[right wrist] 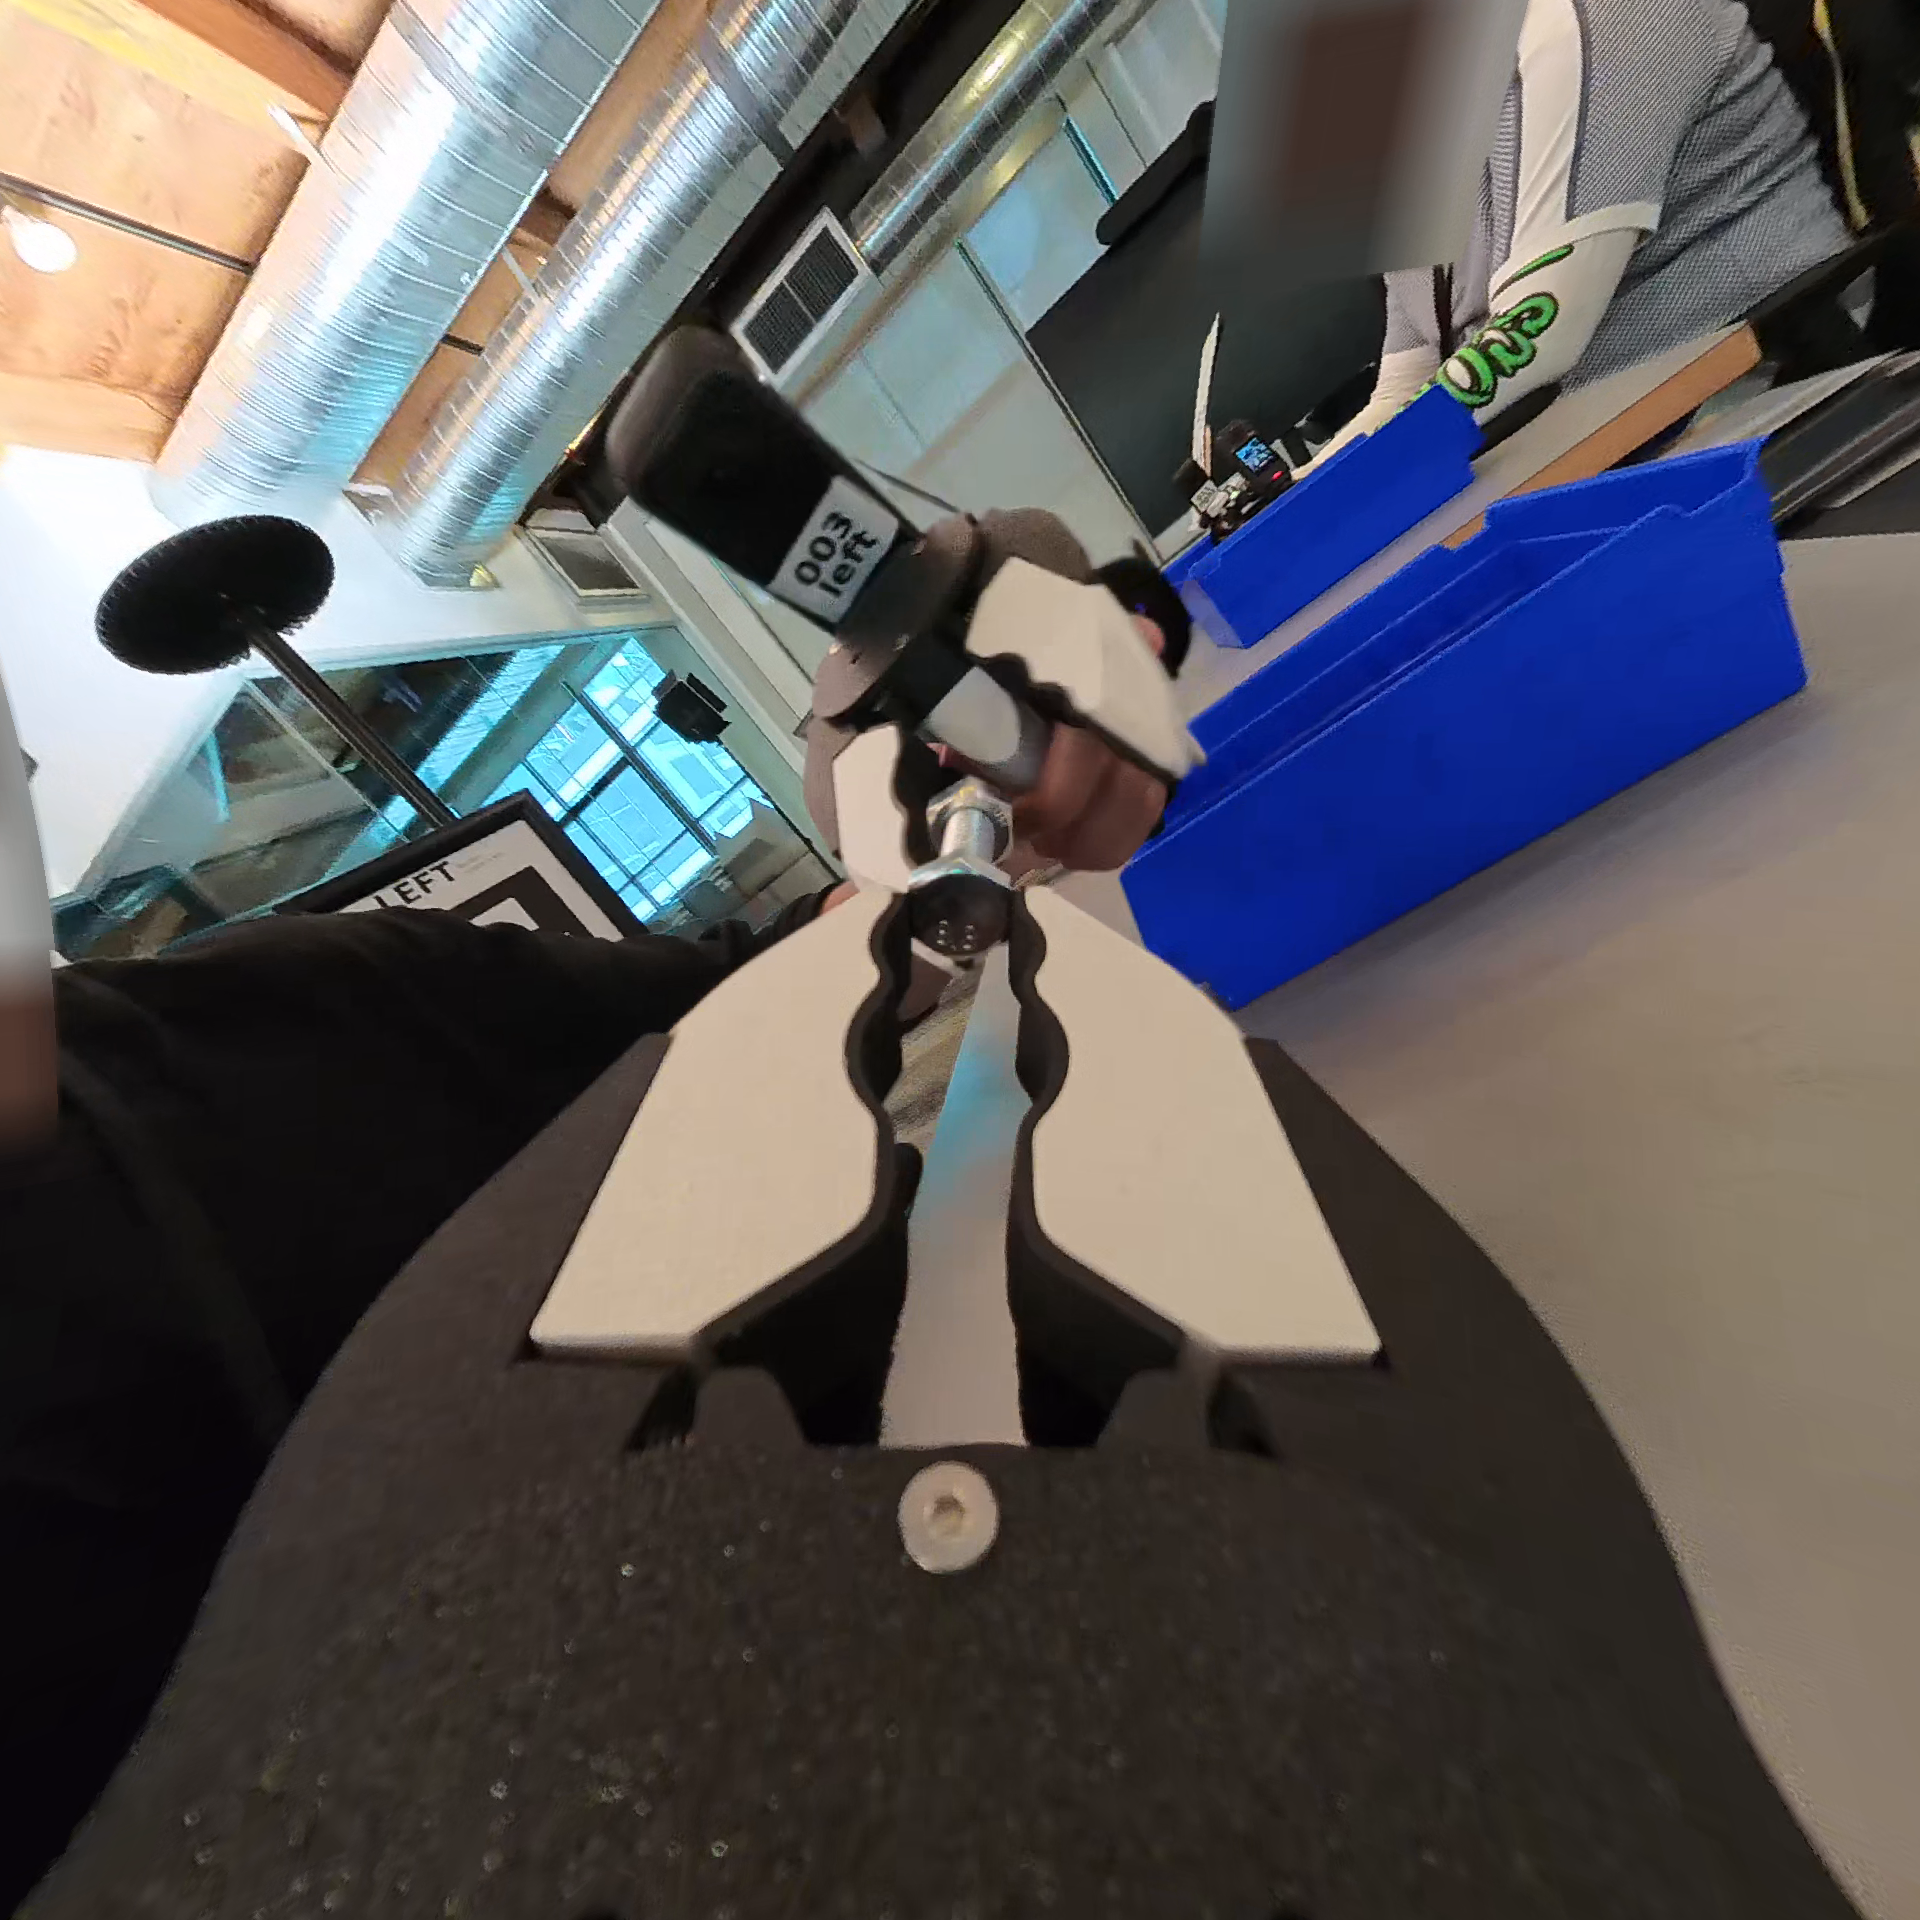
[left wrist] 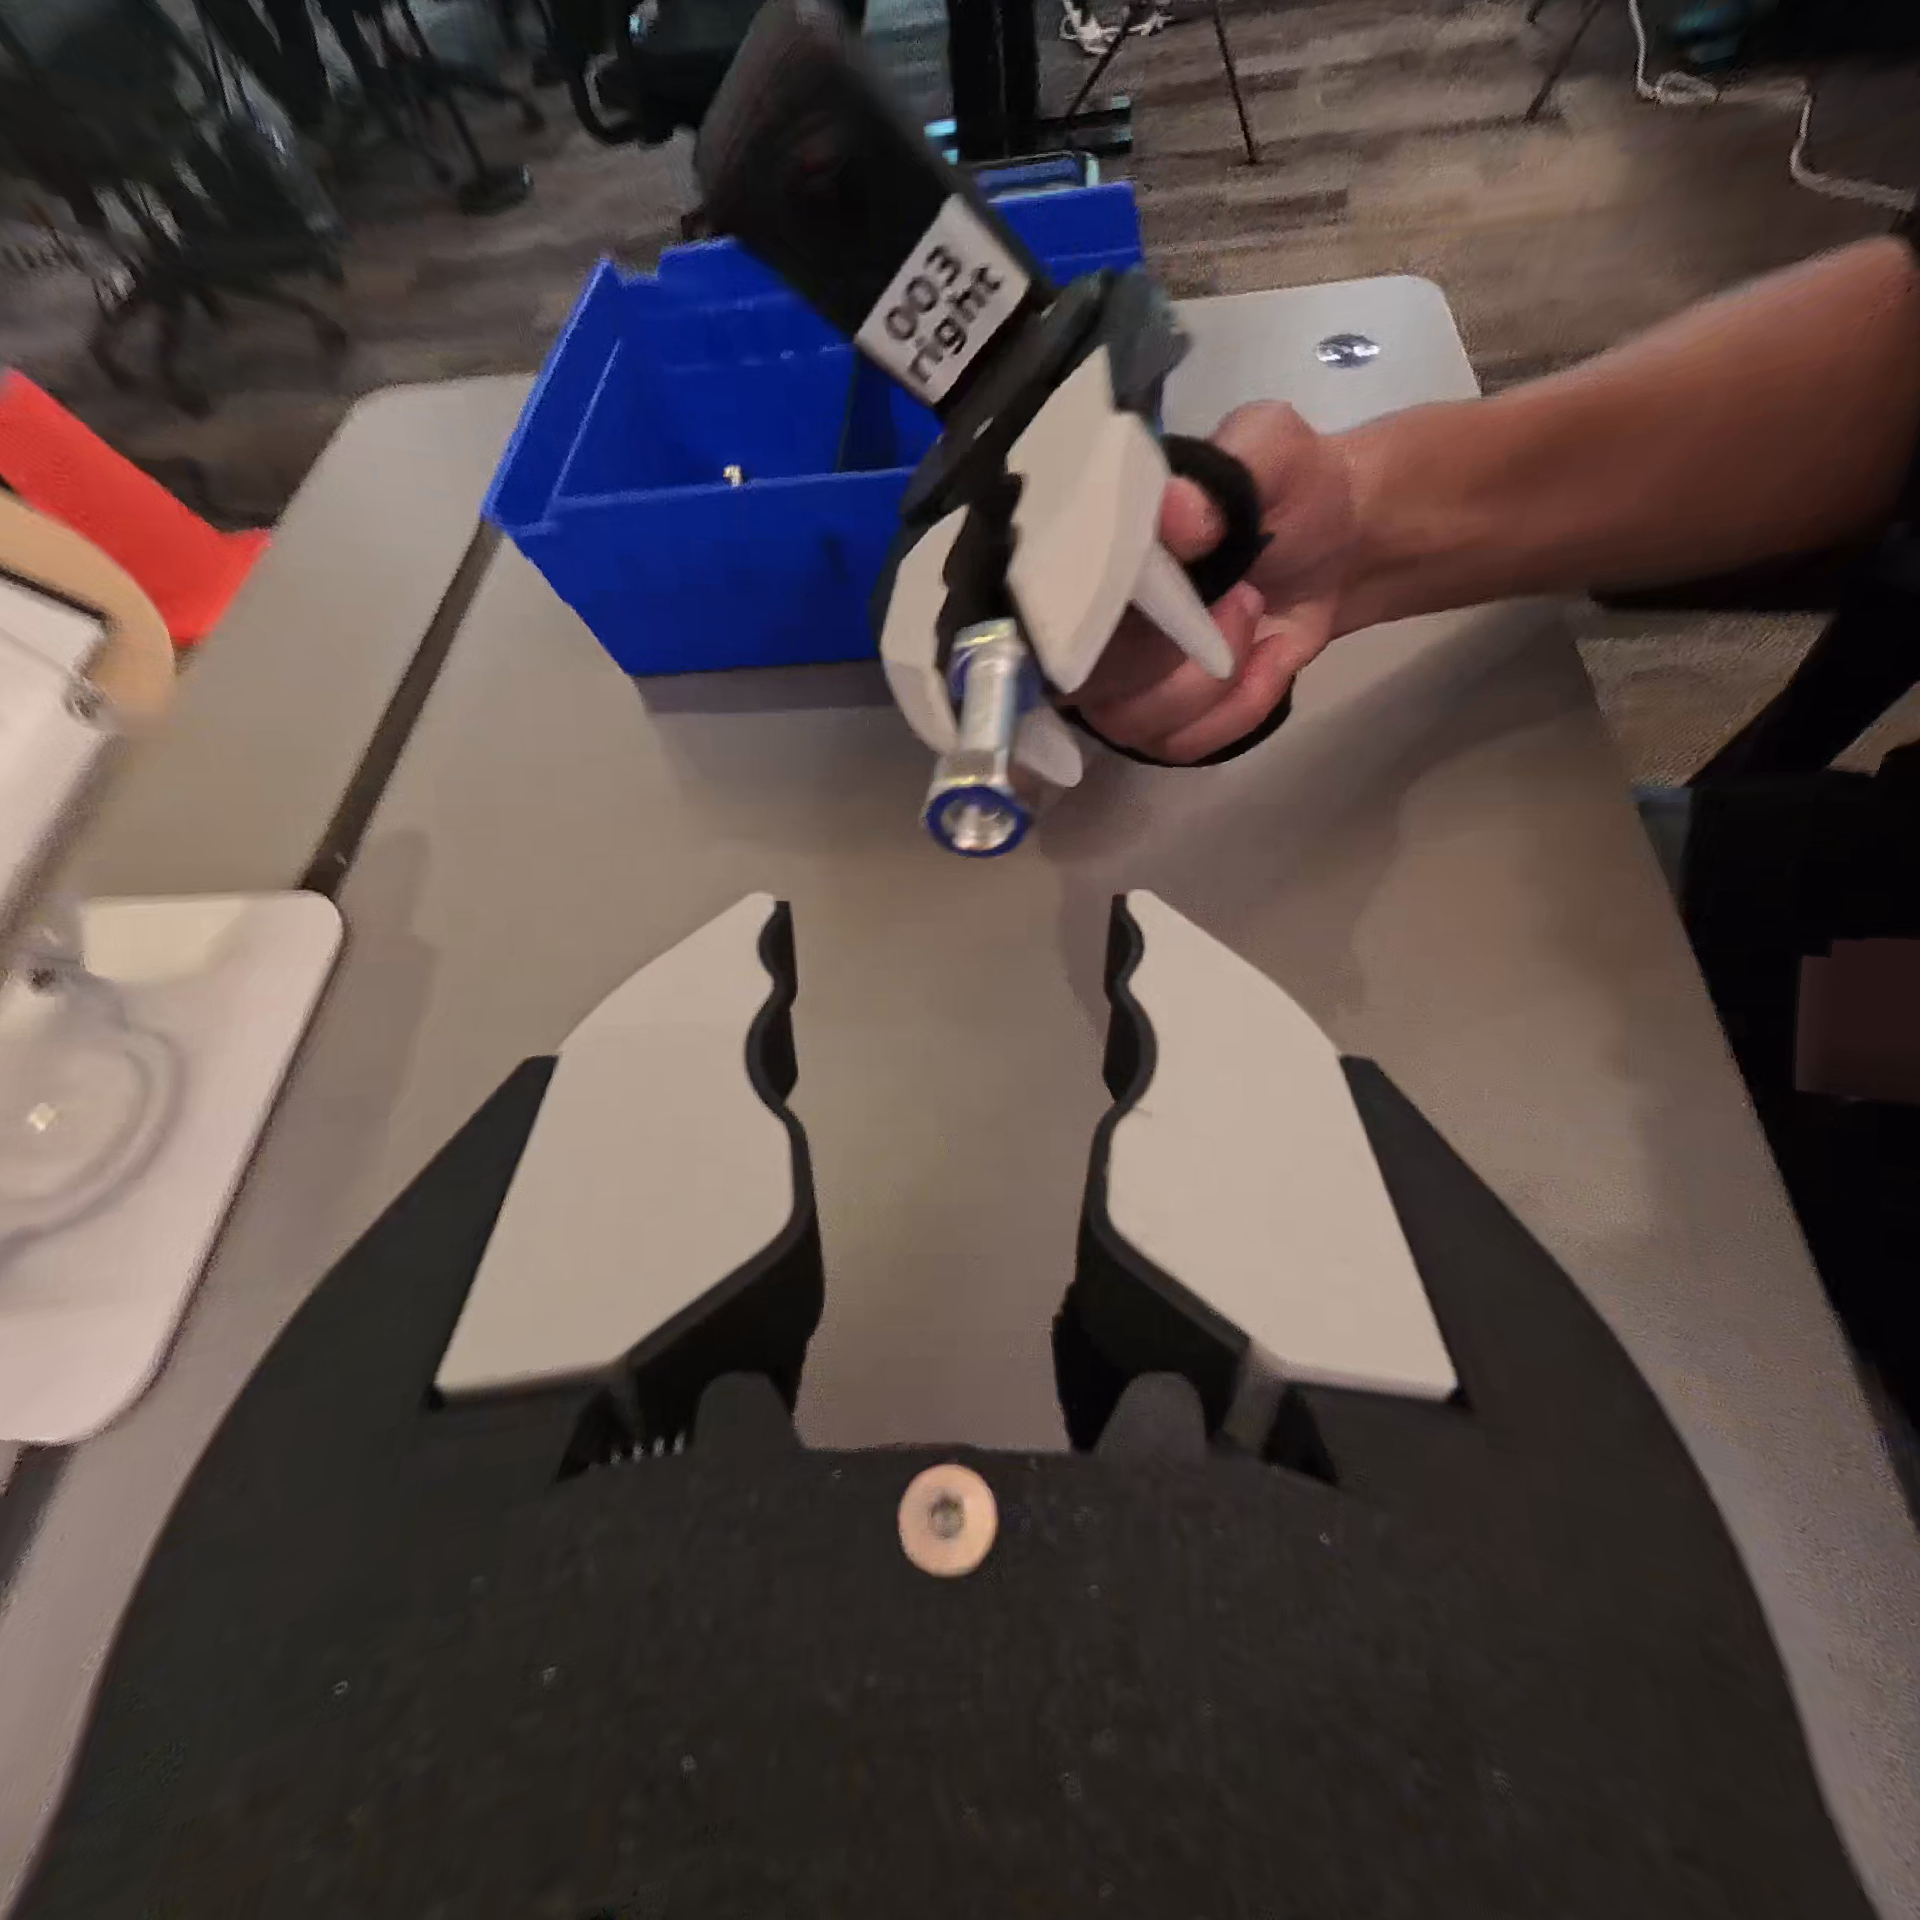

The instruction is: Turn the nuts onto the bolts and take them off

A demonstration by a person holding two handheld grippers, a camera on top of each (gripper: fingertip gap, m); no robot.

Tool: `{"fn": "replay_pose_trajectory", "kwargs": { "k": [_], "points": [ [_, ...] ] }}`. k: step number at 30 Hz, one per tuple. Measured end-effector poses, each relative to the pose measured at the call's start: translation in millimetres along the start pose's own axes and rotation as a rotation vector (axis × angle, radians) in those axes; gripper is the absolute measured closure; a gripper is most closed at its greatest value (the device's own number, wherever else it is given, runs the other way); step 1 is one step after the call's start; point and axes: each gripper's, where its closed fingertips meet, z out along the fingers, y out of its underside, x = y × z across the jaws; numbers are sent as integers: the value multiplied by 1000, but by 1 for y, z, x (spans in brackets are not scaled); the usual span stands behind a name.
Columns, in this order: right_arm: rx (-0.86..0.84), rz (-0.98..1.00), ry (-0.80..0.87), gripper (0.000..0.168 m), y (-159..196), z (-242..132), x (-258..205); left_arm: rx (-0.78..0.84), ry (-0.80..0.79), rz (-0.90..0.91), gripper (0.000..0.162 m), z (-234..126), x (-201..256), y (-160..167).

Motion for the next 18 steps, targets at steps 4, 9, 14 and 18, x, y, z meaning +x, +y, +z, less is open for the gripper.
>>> {"fn": "replay_pose_trajectory", "kwargs": {
  "k": [4, 9, 14, 18],
  "points": [
    [-18, 21, -18, 151, 6, 4, 0, 16, 24, 92, 114, -2, 11, -10],
    [-33, 12, -22, 151, 8, 7, -3, 58, 21, 112, 145, -4, 11, -13],
    [-46, -148, 62, 151, 7, 7, -2, 109, 183, -279, 145, -5, 11, -18],
    [-56, -381, 181, 151, 6, 5, -2, 168, 376, -728, 145, -5, 13, -25]
  ]
}}
